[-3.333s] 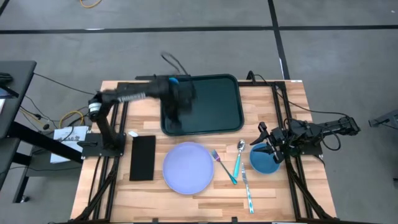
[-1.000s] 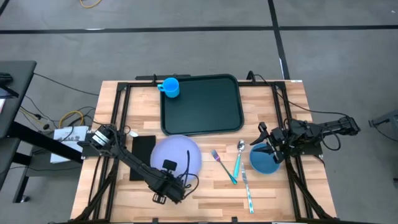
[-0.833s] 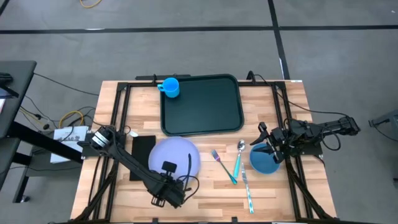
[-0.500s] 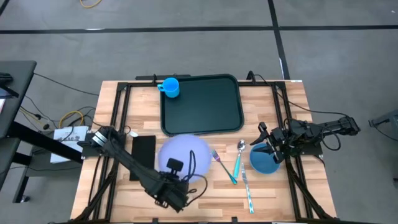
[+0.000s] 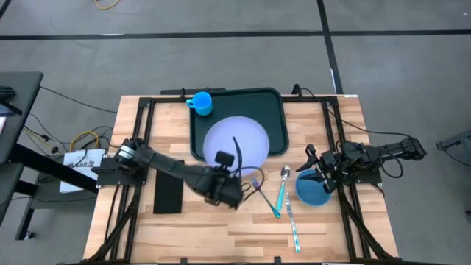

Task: Set up tray
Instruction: Put the purple plate on the black tray to the bottom right of the blue mug

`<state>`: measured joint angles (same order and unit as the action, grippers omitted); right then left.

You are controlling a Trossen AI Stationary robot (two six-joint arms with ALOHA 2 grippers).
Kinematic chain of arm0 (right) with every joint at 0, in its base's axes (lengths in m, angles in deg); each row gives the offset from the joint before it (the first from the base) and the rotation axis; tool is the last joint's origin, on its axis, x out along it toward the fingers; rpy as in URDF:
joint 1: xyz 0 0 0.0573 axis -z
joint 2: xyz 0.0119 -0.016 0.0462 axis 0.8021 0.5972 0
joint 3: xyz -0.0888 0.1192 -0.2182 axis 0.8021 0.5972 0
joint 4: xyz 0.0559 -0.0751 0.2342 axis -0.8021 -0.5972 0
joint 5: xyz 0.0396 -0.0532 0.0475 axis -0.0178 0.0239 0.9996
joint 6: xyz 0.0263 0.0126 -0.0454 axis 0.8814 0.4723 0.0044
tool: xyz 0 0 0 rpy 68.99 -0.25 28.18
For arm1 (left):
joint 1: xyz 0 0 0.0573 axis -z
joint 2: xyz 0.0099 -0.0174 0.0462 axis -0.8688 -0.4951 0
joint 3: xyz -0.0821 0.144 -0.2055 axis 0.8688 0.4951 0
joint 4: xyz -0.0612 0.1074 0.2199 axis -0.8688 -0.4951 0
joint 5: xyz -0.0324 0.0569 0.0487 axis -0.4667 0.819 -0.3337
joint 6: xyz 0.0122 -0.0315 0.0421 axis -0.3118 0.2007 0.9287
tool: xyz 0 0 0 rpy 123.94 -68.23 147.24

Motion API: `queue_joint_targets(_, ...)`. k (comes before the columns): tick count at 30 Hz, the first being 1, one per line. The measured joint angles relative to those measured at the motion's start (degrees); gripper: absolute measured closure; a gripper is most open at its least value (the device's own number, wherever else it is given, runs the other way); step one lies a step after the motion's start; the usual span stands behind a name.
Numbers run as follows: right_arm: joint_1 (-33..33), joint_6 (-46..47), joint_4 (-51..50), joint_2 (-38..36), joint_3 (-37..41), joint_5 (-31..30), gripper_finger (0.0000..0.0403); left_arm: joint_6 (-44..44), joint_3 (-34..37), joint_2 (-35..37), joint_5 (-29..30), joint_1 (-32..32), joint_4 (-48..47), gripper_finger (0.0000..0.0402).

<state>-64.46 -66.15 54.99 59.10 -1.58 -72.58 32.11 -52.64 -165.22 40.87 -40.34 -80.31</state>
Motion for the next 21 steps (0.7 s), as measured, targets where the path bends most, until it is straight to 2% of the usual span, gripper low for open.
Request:
queue_joint_targets(7, 0.0, 0.0, 0.0, 0.0, 0.0, 0.0, 0.0284, 8.6, 6.6, 0.0, 1.2, -8.4, 6.6, 0.0401)
queue_joint_targets(13, 0.0, 0.0, 0.0, 0.0, 0.0, 0.0, 0.0284, 14.4, 13.4, 0.0, 1.8, -12.6, 12.8, 0.0401)
queue_joint_targets(21, 0.0, 0.0, 0.0, 0.0, 0.0, 0.0, 0.0284, 19.3, 13.6, 0.0, -1.7, -15.6, 19.1, 0.0401)
